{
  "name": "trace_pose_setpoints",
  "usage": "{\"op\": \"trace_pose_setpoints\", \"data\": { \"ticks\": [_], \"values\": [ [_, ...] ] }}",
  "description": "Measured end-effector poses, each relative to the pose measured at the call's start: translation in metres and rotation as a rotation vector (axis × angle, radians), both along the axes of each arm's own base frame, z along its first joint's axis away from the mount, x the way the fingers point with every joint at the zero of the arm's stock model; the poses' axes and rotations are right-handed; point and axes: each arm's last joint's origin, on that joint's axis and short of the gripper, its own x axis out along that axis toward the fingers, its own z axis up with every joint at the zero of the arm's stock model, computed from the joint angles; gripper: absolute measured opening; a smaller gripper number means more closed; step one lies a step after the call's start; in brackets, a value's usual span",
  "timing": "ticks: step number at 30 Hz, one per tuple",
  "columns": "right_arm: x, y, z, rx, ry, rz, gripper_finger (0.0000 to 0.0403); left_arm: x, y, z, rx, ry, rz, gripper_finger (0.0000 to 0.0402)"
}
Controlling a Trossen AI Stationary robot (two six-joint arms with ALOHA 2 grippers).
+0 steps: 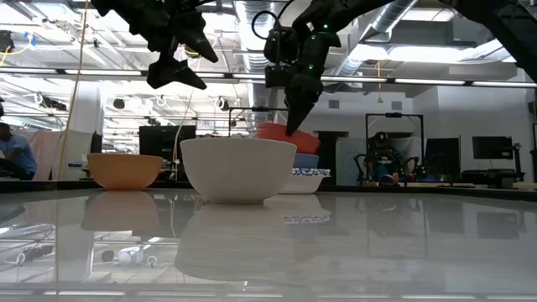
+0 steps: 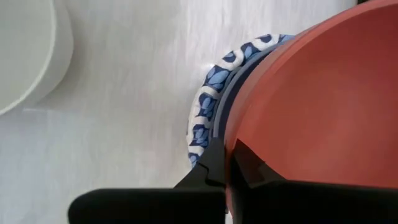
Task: Nest bowls inside each other
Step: Stack the orange bowl on top of the blue bowl
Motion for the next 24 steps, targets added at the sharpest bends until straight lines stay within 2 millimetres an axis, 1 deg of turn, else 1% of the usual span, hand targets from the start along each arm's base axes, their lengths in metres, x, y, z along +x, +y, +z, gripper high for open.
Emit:
{"op": "trace_pose_setpoints", "data": {
  "ticks": [8, 17, 20, 24],
  "values": [
    [-0.001, -0.002, 0.0, 0.023, -0.01, -0.005, 0.0007, 0.0, 0.0, 0.0, 0.0, 0.0, 0.0, 0.0271],
    [0.008, -0.003, -0.02, 0.039, 0.034, -0.027, 0.0009, 0.0, 0.0, 0.0, -0.006, -0.002, 0.003, 0.0271],
    [0.008, -0.003, -0.021, 0.021, 0.044, -0.05, 0.0025, 0.0, 0.0, 0.0, -0.01, -0.002, 0.005, 0.0271],
    [0.007, -0.004, -0.021, 0.018, 0.054, -0.073, 0.0057, 0.0, 0.0, 0.0, -0.011, -0.002, 0.006, 0.0271]
  ]
}}
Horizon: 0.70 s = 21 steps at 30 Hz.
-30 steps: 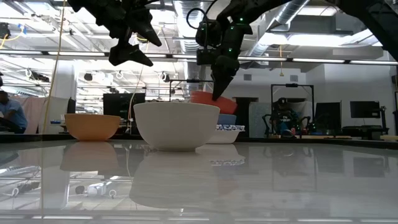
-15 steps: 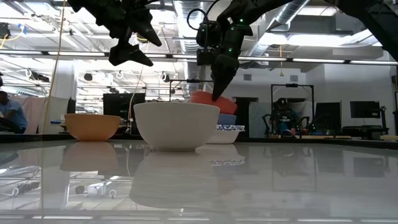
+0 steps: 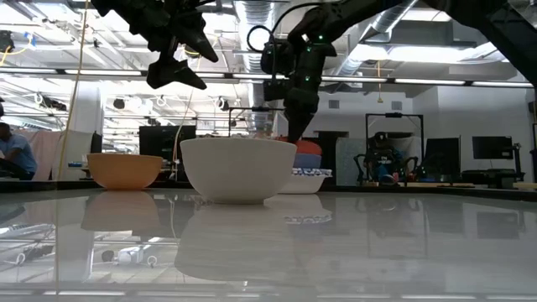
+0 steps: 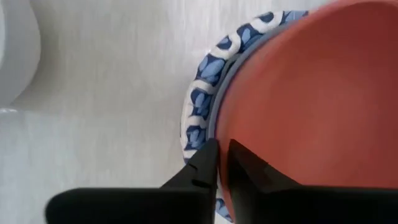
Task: Nest bowls inside each other
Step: Stack the orange bowl on top of the blue bowl, then stack the light orange bowl on top of the orange bowl
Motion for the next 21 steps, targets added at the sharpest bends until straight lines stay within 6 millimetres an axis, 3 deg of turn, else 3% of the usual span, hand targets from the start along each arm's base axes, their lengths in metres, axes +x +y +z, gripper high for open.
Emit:
{"op": "trace_pose_setpoints", "data": {
  "ticks": [11, 15, 21],
  "values": [
    [-0.009, 0.005, 0.024, -0.065, -0.038, -0.016, 0.0126, 0.0, 0.0, 0.0, 0.003, 0.0, 0.0, 0.0271],
    [-0.021, 0.014, 0.055, -0.086, -0.12, -0.041, 0.0142, -0.001, 0.001, -0.001, 0.04, 0.027, 0.022, 0.0271],
    [-0.053, 0.032, 0.109, -0.101, -0.26, -0.106, 0.015, -0.014, 0.004, -0.016, 0.062, 0.23, 0.093, 0.0271]
  ]
}}
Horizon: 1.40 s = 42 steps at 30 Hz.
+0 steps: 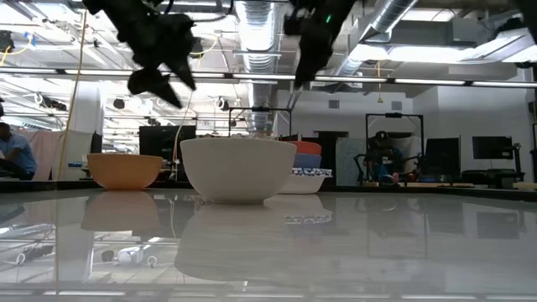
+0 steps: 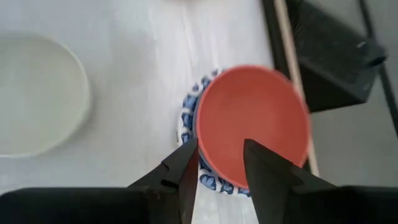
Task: Nest bowls inside each other
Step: Stack the light orange bowl on top of the orange bowl
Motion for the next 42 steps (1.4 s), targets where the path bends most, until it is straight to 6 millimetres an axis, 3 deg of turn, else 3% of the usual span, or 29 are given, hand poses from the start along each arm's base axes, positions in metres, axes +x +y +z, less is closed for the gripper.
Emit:
{"op": "trace_pose_setpoints", "data": {
  "ticks": [7, 16, 21, 32, 37, 42],
  "values": [
    [-0.036, 0.03, 0.051, 0.003, -0.172, -0.037, 0.0149, -0.017, 0.019, -0.022, 0.043, 0.299, 0.156, 0.0271],
    [-0.061, 0.064, 0.08, 0.014, -0.283, -0.022, 0.0145, -0.028, 0.039, -0.024, 0.155, 0.408, 0.236, 0.0271],
    [-0.066, 0.075, 0.085, 0.013, -0.302, -0.028, 0.0145, -0.025, 0.05, -0.036, 0.162, 0.493, 0.225, 0.0271],
    [-0.071, 0.087, 0.076, 0.035, -0.196, -0.107, 0.0145, -0.007, 0.063, -0.076, 0.119, 0.684, 0.18, 0.0262],
    [-0.07, 0.096, 0.075, 0.061, -0.197, -0.145, 0.0145, -0.004, 0.065, -0.087, 0.109, 0.733, 0.146, 0.0221],
    [-0.067, 0.11, 0.075, 0.057, -0.197, -0.11, 0.0145, -0.001, 0.067, -0.093, 0.095, 0.758, 0.137, 0.0152]
  ]
}}
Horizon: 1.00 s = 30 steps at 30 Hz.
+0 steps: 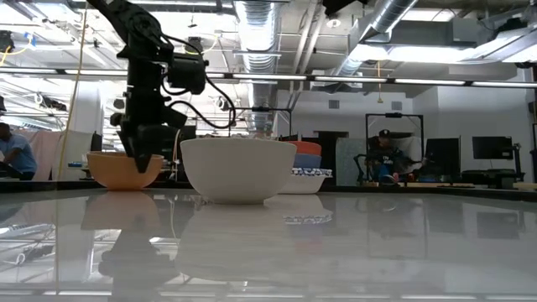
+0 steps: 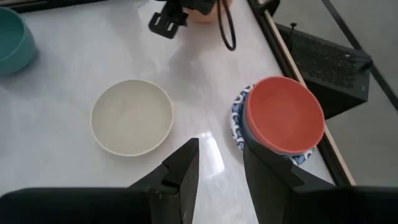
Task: Nest bowls inside each other
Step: Stack the light orange bowl on top of the orange bowl
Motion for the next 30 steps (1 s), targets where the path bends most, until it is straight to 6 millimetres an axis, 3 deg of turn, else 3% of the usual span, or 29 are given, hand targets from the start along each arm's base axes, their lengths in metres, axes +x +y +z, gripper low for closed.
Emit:
{"op": "trace_pose_setpoints", "data": {
  "ticks": [8, 14, 19, 25, 30],
  "values": [
    [0.001, 0.021, 0.0, -0.06, 0.0, 0.008, 0.0145, 0.0, 0.001, 0.0, -0.009, -0.001, -0.042, 0.001],
    [-0.011, 0.017, -0.002, -0.051, -0.001, -0.321, 0.0145, 0.002, -0.004, 0.002, -0.051, -0.03, -0.094, 0.0002],
    [-0.027, 0.01, -0.006, -0.022, 0.047, -0.514, 0.0145, 0.007, -0.023, 0.016, -0.027, -0.06, -0.248, 0.0001],
    [-0.029, 0.009, -0.007, -0.016, 0.052, -0.552, 0.0145, 0.015, -0.046, 0.056, 0.098, -0.165, -0.384, 0.0],
    [-0.03, 0.001, -0.007, 0.095, -0.036, -0.721, 0.0145, 0.021, -0.064, 0.097, 0.206, -0.256, -0.529, 0.0]
  ]
}}
